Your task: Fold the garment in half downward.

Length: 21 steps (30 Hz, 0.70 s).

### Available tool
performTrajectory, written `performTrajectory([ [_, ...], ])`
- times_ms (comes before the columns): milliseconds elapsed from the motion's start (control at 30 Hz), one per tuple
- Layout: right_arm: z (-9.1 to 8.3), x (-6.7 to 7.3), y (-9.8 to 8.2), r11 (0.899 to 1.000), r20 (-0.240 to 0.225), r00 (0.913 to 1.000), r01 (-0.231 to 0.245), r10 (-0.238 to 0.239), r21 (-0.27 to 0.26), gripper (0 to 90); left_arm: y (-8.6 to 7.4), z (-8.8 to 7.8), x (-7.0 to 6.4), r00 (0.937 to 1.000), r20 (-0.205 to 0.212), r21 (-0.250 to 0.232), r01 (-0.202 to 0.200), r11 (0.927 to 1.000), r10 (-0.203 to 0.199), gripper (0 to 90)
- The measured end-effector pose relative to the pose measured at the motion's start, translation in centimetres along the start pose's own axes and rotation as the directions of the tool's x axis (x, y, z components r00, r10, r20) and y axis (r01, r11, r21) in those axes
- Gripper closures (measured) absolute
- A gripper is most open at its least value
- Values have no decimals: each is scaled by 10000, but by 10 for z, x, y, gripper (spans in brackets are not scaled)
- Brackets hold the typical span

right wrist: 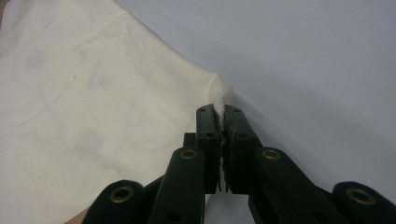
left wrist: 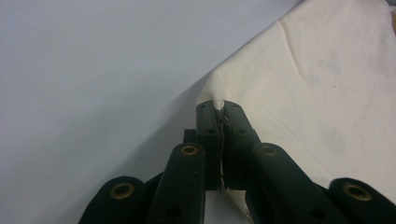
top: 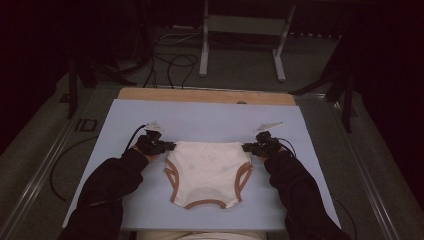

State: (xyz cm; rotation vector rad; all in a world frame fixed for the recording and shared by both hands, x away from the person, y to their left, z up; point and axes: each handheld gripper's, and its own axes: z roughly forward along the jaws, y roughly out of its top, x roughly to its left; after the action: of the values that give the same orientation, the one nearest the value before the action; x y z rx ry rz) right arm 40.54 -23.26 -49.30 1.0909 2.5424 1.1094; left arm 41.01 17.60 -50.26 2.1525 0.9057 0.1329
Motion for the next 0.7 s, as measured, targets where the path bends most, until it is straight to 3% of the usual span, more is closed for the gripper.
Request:
performTrajectory([
  [533,15,-19,21,10000,776,9970,-79,79,-6,861,20,9,15,9978,-639,-418,163,9990,-189,880],
  [700,21,-24,25,9998,984,9949,-204,198,49,861,24,13,20,9971,-691,-347,299,9990,-323,880],
])
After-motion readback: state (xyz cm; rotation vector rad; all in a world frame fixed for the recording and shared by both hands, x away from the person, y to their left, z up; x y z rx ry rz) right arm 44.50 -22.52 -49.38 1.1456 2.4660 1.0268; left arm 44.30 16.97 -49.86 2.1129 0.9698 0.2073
